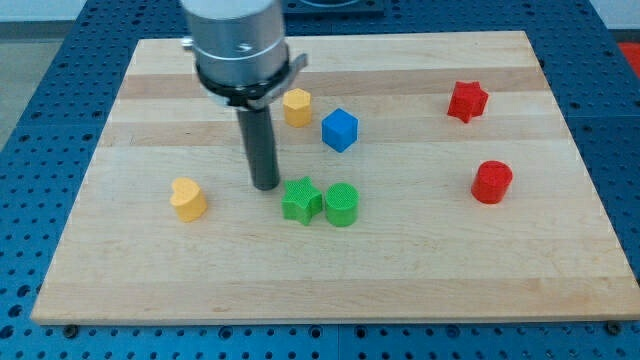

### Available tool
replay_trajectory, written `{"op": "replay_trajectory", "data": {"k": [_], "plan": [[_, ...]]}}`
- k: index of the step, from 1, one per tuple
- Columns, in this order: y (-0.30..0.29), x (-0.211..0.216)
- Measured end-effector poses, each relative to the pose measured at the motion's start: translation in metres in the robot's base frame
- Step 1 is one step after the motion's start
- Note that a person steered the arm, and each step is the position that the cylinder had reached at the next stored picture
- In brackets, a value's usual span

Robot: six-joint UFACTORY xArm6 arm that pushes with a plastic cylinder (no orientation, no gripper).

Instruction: Move the heart to the bottom left of triangle

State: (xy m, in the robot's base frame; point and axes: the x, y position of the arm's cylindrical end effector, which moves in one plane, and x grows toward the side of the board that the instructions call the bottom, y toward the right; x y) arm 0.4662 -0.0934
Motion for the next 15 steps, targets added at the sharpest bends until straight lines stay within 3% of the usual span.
{"op": "replay_trajectory", "data": {"k": [4, 6, 7, 8, 9, 11, 12, 13, 15], "plan": [[-0.114, 0.005], [-0.120, 0.056], [-0.104, 0.055], [-0.059, 0.016], [-0.048, 0.013], [-0.068, 0.013], [-0.096, -0.014], [-0.079, -0.043], [-0.079, -0.045]]}}
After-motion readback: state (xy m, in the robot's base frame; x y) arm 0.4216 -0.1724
